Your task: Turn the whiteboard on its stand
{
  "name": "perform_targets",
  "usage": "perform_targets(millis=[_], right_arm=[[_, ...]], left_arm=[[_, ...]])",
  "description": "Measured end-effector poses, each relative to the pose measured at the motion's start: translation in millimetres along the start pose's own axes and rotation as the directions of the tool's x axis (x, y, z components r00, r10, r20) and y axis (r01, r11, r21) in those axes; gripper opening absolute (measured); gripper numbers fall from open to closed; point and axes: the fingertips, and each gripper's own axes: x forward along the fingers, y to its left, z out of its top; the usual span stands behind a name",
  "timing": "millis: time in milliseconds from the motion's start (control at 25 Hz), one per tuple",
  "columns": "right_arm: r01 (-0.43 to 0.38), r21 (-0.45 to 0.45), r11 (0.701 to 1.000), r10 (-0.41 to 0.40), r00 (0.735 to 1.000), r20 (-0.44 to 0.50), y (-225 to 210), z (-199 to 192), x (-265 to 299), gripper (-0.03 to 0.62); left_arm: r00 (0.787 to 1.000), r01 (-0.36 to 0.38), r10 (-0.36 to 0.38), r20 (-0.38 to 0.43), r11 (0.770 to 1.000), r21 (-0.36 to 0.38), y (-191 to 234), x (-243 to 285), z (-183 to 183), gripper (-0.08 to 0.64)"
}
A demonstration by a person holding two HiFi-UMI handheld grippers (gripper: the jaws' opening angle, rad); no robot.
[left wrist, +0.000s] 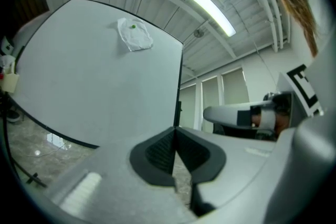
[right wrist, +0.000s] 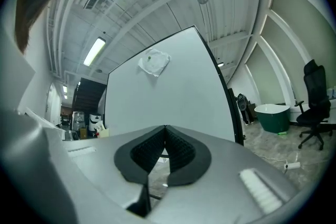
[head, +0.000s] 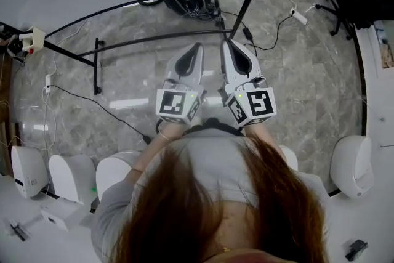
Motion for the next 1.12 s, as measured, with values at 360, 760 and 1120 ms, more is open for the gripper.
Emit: perform_targets(millis=[360,760,1120], right_arm=[[-0.075,-0.068,0.995,0.077,0.997,0.029,16,10,-22,0.006],[-0.085,-0.077,0.993,0.088,0.995,0.04,21,15,-25,0.006],[-0.094,-0.079,0.992,0.096,0.995,0.032,18,14,-25,0.006]], left_arm=[[1.0,-0.002,0.002,0.021,1.0,0.015,-25,-10,4,0.003],[0.999,-0.015,0.014,0.029,1.0,0.026,-26,-14,10,0.003],[1.0,-0.012,0.011,0.012,1.0,0.018,-33,-9,6,0.002]])
